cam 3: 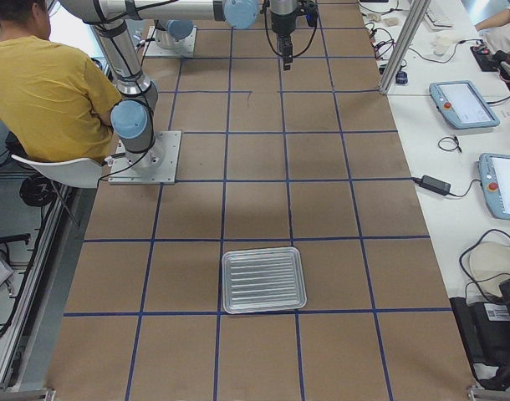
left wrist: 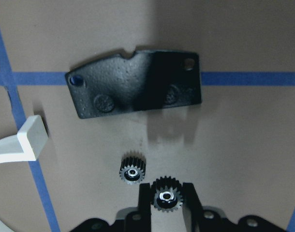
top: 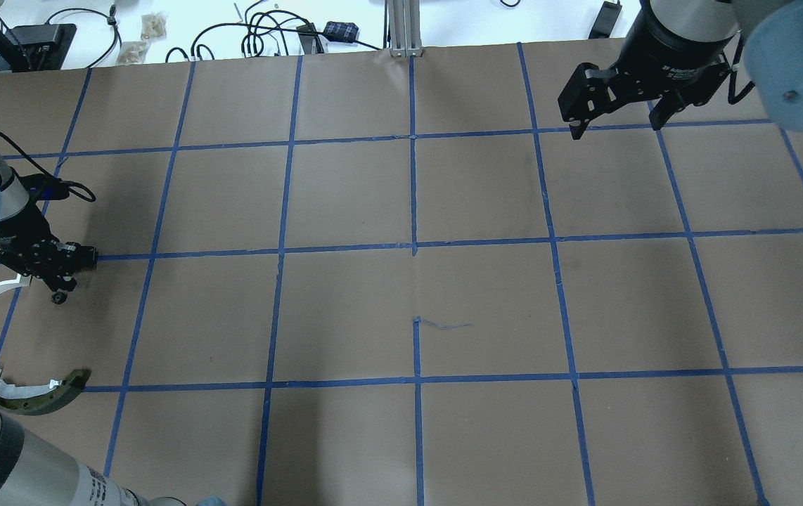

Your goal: Place bearing gear from tray to pile

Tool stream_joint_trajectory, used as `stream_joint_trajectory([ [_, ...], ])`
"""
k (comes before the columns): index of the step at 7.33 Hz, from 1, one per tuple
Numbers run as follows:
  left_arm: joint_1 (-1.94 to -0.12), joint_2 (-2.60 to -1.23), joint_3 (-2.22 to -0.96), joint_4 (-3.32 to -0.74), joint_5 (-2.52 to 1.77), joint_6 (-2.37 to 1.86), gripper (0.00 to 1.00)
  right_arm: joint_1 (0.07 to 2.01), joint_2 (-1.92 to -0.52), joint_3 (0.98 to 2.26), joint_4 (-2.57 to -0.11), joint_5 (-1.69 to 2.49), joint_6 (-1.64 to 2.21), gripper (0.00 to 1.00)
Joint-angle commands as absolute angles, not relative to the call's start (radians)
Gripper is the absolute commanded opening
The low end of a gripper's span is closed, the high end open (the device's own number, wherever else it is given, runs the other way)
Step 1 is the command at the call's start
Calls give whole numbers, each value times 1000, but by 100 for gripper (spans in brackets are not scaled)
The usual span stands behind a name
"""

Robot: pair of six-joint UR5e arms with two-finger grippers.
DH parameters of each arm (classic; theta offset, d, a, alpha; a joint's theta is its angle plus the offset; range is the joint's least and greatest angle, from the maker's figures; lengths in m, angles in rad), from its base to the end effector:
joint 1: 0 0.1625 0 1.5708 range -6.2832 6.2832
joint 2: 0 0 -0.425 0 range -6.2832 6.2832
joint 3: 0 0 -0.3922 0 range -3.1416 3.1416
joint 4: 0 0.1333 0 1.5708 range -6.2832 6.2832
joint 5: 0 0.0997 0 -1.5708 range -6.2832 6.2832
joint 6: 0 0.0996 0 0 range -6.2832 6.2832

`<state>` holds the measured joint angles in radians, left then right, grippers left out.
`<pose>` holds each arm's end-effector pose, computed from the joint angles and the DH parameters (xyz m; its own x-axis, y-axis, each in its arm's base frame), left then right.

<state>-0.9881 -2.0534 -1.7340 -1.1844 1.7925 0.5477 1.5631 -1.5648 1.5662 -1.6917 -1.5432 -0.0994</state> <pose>0.2272 -0.5472 0.1834 -0.9989 0.0022 -0.0479 -0.0138 0.9440 0.3297 0.1322 -0.5066 0.5000 -0.9954 -0.0941 -0.0154 -0.0916 0.9884 -0.1213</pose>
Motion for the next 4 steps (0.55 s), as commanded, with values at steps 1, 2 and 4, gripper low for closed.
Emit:
stream_joint_trajectory([
  [1, -988, -2068, -1735, -1173, 1795, 552, 0, 1563, -1565, 1566, -1692, -1543, -100, 100],
  [2, -988, -2069, -1735, -1175, 1795, 552, 0, 1563, -1565, 1566, -1692, -1543, -100, 100],
  [4, -988, -2059, -1736, -1187, 1801, 546, 0, 1563, -1565, 1568, -1692, -1543, -100, 100],
])
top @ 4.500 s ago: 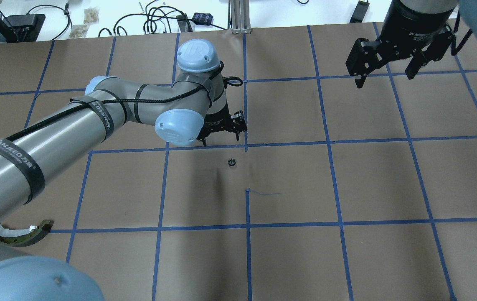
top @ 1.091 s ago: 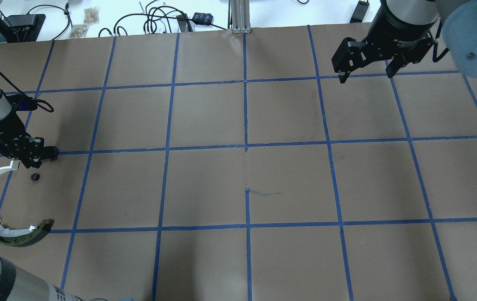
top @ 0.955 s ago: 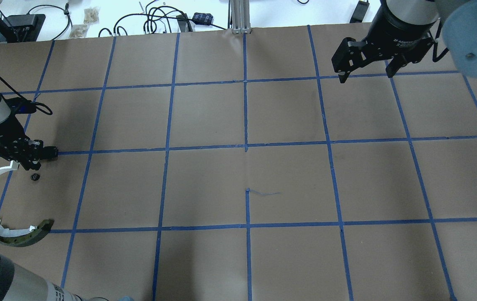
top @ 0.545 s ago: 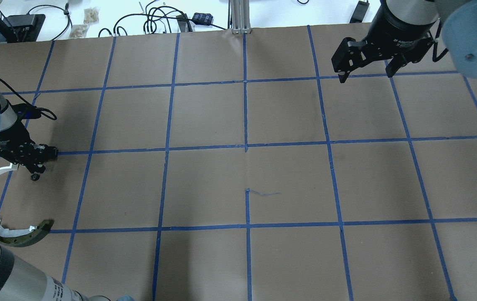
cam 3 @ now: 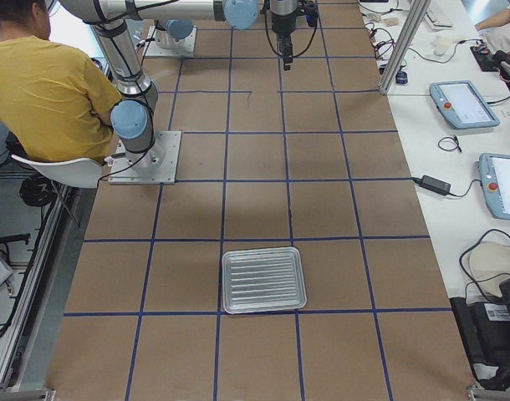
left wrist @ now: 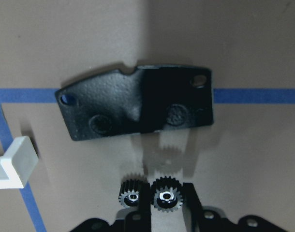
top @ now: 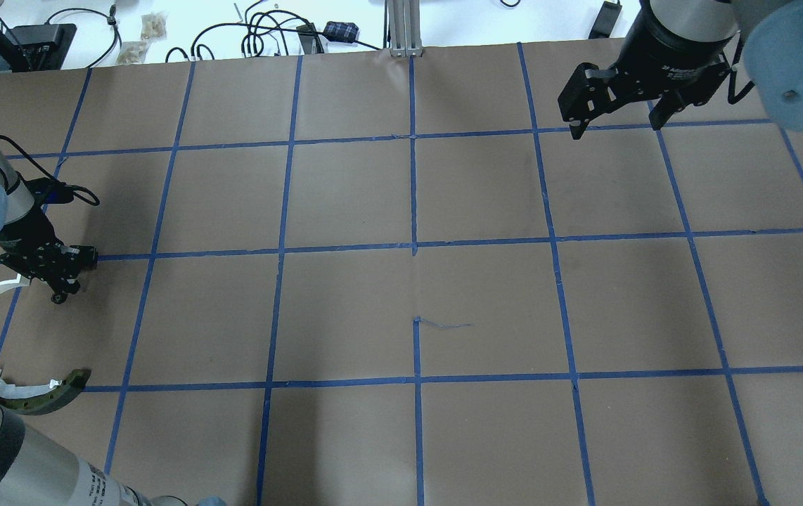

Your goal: Place bearing gear from tray to pile

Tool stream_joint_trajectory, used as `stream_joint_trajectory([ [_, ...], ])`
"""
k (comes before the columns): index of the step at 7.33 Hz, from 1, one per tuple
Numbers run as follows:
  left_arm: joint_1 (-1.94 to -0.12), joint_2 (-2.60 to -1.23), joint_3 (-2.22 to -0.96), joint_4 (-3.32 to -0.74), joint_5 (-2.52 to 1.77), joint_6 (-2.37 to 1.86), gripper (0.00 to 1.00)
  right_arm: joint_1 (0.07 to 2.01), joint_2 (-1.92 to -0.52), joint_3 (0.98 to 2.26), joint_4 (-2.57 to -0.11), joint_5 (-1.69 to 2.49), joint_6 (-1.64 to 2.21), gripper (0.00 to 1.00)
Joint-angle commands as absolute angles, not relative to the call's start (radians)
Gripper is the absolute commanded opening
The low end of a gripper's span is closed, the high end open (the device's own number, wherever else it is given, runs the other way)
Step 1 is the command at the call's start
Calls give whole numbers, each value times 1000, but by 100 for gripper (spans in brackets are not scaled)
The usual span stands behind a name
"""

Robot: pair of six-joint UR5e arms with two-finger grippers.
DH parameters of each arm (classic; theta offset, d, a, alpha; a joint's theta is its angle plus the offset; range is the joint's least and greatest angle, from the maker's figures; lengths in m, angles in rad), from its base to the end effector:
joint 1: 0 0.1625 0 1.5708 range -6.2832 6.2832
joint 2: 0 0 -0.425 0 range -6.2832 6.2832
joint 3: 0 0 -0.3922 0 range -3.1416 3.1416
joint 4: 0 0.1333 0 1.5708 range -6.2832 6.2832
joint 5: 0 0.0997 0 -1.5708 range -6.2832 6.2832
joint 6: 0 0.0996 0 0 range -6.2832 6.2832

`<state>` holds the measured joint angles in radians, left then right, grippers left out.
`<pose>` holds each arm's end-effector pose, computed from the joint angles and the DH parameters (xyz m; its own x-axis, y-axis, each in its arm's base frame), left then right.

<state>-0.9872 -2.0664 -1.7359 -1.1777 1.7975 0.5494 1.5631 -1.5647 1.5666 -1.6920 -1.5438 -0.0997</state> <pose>0.2283 -0.5470 0.1757 -0.9989 0.0046 -0.0468 -0.0115 0.9408 0.3387 0.1321 -0.5067 0.4998 -0.9954 -0.0944 -0.0148 -0.0919 0.9884 -0.1211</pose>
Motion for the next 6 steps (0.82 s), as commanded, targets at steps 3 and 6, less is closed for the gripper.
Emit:
stream_joint_trajectory([
  [3, -983, -2046, -1741, -1206, 1802, 549, 0, 1563, -1565, 1571, -1692, -1543, -100, 100],
  [6, -982, -2045, -1741, -1206, 1815, 548, 27, 1563, -1565, 1571, -1693, -1543, -100, 100],
])
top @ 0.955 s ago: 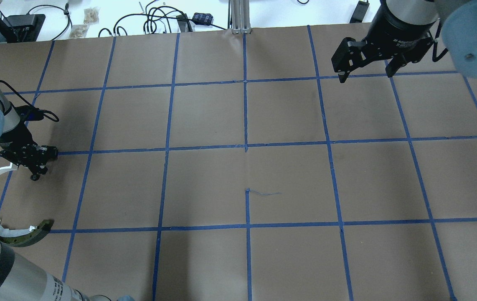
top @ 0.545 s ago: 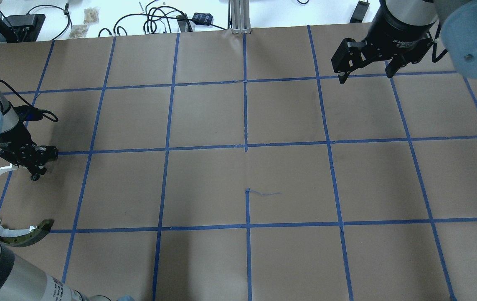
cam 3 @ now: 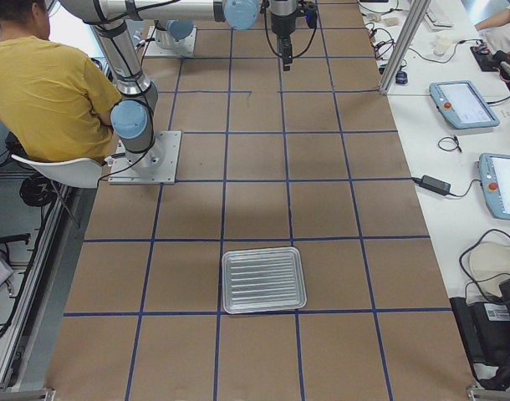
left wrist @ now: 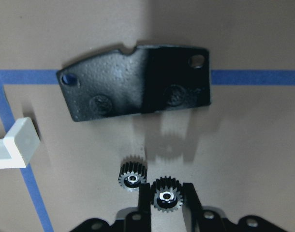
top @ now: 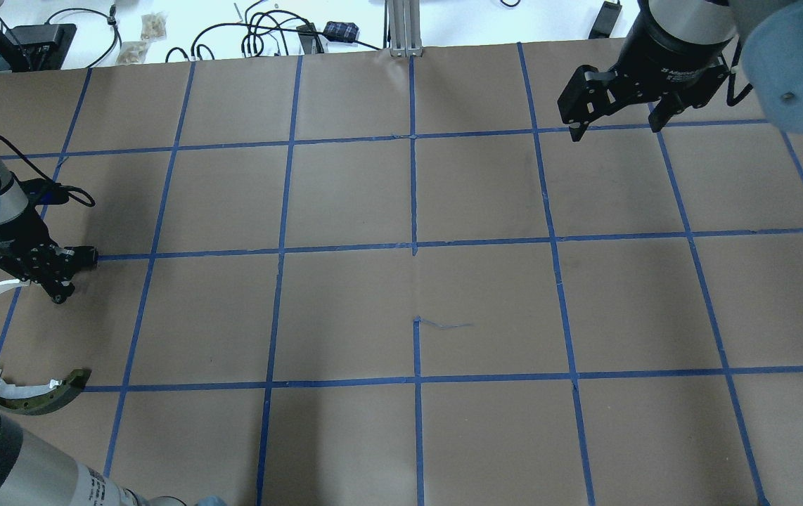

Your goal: Place bearing gear from tray to pile

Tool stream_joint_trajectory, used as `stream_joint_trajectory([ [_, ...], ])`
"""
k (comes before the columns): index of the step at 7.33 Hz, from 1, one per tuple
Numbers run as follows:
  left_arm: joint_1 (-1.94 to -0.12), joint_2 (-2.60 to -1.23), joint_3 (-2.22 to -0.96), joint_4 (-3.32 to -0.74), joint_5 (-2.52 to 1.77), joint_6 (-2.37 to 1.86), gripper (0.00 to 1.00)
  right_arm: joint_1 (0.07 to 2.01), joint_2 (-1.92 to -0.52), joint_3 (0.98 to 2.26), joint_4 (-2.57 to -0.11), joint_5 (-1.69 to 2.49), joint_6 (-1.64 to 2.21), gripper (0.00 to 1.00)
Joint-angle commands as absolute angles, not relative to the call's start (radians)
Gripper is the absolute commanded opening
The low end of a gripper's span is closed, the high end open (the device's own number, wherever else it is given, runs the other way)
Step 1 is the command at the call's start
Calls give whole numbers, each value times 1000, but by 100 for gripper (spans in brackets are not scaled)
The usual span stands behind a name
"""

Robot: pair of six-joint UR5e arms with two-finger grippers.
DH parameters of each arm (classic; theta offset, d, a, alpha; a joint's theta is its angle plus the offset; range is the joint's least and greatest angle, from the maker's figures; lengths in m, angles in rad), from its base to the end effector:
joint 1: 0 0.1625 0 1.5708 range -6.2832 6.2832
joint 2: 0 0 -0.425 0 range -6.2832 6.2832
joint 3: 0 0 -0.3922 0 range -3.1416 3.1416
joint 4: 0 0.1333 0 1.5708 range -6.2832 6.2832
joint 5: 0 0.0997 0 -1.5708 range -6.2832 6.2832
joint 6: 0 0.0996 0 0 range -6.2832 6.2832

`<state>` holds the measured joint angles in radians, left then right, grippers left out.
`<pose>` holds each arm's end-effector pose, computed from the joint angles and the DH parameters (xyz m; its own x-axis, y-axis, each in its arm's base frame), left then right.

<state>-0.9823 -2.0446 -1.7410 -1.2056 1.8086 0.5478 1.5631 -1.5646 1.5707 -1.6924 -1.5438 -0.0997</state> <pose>0.2288 -0.5407 0.1847 -0.9987 0.0020 -0.0500 -0.0158 0.9355 0.3529 0.1321 -0.5064 0.4977 -0.9954 -0.0943 -0.0152 -0.0919 0.9888 -0.1173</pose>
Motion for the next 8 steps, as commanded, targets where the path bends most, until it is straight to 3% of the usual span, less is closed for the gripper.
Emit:
stream_joint_trajectory([
  [1, -982, -2042, -1740, -1204, 1816, 548, 50, 1563, -1565, 1571, -1694, -1543, -100, 100],
  [2, -982, -2042, -1740, -1206, 1816, 548, 59, 1563, -1565, 1571, -1694, -1545, -100, 100],
  [4, -983, -2042, -1740, -1207, 1816, 549, 61, 1563, -1563, 1571, -1694, -1543, -100, 100],
  [5, -985, -2039, -1738, -1209, 1816, 548, 71, 1562, -1563, 1571, -1694, -1543, -100, 100],
  [6, -998, -2023, -1718, -1218, 1810, 548, 100, 1562, -1563, 1571, -1692, -1545, -100, 100],
  [8, -1057, -1962, -1622, -1325, 1729, 490, 100, 1562, -1563, 1571, -1694, -1543, -100, 100],
])
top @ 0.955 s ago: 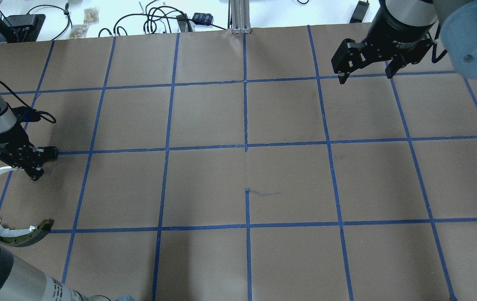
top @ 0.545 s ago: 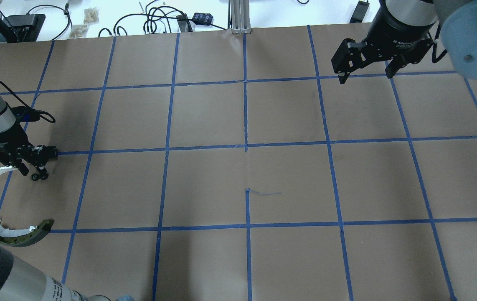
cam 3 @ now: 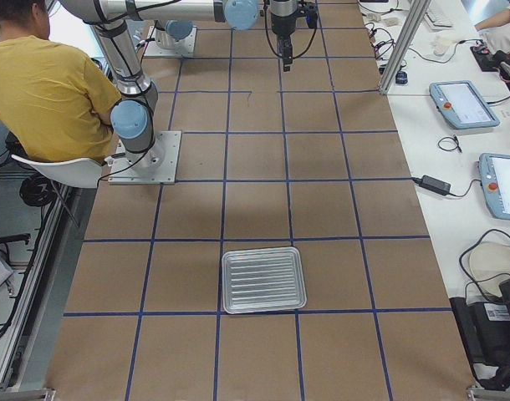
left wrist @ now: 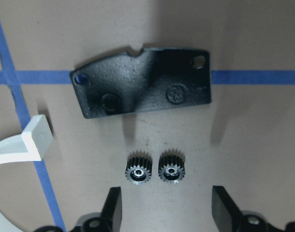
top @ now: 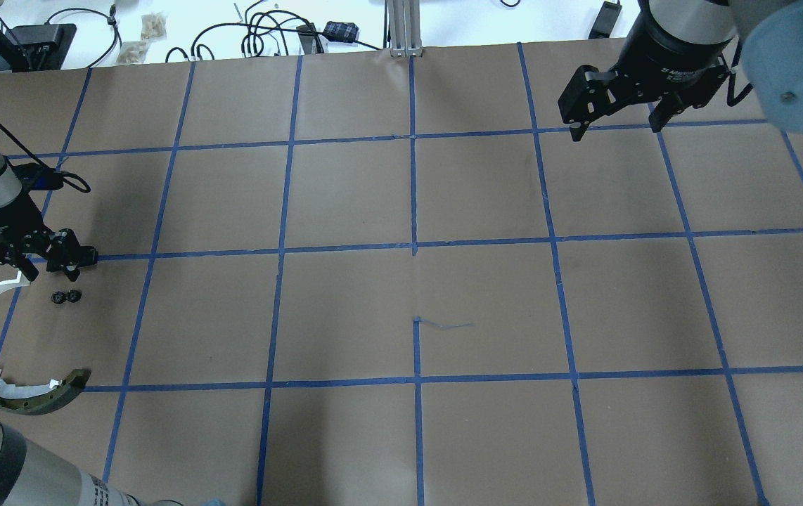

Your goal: Place bearing gear from tray to pile

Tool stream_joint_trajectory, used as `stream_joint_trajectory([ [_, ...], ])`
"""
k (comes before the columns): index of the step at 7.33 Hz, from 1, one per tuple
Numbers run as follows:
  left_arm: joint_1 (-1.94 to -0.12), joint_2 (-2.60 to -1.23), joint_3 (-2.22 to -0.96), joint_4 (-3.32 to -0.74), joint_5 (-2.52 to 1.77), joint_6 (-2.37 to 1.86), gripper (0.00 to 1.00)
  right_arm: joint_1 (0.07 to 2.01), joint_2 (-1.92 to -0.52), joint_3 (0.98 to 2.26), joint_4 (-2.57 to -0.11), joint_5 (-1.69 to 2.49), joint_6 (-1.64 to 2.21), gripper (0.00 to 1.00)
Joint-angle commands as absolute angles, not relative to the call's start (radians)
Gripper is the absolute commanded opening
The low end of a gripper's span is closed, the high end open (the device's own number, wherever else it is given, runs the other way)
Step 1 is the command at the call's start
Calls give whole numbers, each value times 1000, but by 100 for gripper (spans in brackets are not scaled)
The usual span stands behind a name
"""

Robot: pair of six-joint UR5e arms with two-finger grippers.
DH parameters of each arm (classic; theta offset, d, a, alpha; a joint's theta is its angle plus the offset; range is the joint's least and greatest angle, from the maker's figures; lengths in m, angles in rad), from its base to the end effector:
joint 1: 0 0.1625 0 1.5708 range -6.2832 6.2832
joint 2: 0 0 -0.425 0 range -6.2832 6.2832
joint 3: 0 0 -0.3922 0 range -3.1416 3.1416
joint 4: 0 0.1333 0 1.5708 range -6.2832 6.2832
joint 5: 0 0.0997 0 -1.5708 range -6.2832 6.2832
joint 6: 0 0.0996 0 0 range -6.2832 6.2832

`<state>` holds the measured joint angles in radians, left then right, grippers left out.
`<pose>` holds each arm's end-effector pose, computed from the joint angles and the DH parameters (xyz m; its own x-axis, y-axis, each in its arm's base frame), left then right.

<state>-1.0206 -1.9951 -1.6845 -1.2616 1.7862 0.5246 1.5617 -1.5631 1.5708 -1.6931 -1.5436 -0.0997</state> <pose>0.2113 -0.5588 0.2315 -0.9977 0.0095 -0.0666 -0.0110 0.9537 0.3006 0.1314 -0.5071 0.4970 -0.9956 -0.0929 -0.0155 -0.0905 0.9891 -0.1165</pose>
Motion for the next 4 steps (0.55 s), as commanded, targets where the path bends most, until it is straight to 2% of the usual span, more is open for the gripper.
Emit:
stream_joint_trajectory([
  [1, -1102, -1926, -1542, -1447, 1680, 421, 100, 1559, -1563, 1571, -1694, -1543, -100, 100],
  [2, -1145, -1870, -1479, -1529, 1654, 411, 100, 1559, -1563, 1571, -1694, -1543, -100, 100],
  [4, -1289, -1730, -1460, -1609, 1641, 354, 100, 1557, -1563, 1571, -1694, -1543, -101, 100],
])
